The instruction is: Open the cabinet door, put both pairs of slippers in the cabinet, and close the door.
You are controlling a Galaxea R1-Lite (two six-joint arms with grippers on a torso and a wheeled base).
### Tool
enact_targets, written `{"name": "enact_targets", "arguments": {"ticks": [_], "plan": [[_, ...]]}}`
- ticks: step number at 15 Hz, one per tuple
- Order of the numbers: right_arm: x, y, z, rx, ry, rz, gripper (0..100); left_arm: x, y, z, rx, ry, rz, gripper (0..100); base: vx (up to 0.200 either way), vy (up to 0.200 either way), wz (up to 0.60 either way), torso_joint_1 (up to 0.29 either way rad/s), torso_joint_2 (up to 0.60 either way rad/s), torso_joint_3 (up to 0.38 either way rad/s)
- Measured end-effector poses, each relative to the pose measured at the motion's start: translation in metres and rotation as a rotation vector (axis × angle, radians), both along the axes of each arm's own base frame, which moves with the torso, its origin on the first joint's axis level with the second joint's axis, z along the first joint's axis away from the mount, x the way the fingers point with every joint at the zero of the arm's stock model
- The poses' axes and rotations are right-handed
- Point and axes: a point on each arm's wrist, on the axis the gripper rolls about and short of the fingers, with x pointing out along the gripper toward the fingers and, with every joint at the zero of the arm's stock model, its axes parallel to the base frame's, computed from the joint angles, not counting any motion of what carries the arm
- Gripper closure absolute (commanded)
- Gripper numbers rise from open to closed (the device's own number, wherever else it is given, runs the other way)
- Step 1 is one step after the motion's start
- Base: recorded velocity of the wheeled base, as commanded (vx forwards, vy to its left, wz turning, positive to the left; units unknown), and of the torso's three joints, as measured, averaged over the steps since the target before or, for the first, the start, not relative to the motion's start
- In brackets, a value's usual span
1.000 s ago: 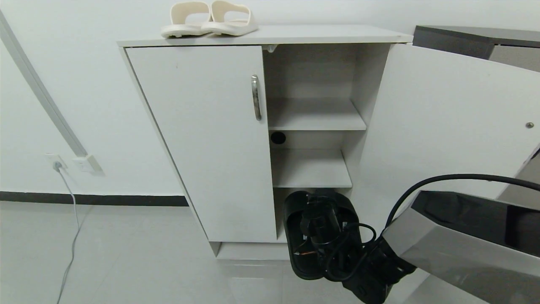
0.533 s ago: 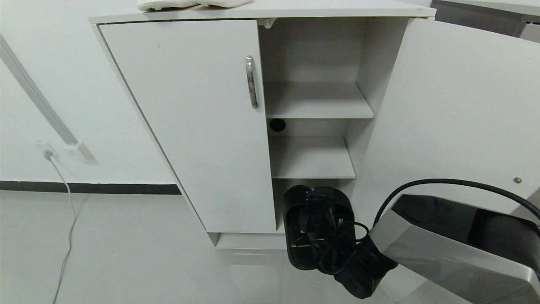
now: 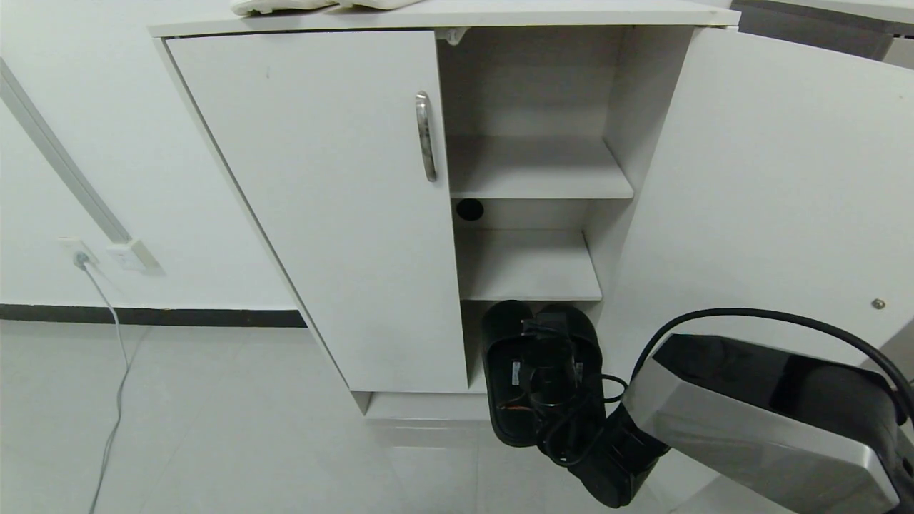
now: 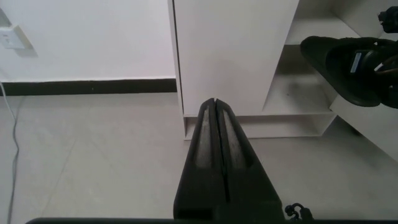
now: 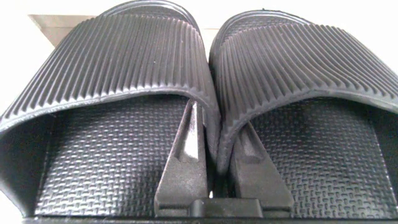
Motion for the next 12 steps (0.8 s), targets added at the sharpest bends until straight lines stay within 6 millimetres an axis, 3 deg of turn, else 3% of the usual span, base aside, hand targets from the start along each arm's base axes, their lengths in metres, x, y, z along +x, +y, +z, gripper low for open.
{"name": "enact_targets", "arguments": {"ticks": [2, 10, 12], "plan": [[-0.0001, 0.0001, -0.0005, -0.003, -0.001, -0.002, 100, 0.0000, 0.0000, 0.0000, 0.000, 0.000, -0.001, 100, 0.000, 0.000, 0.00, 0.000, 0.00, 0.000], [0.0020, -0.0011, -0.0005, -0.011, -0.003, -0.009, 100, 0.0000, 0.0000, -0.0001, 0.000, 0.001, -0.001, 100, 0.200, 0.000, 0.00, 0.002, 0.00, 0.004], [0.0020, -0.0011, -0.0006, -0.013, -0.003, -0.008, 100, 0.0000, 0.0000, -0.0002, 0.000, 0.002, 0.000, 100, 0.000, 0.000, 0.00, 0.000, 0.00, 0.000]]}}
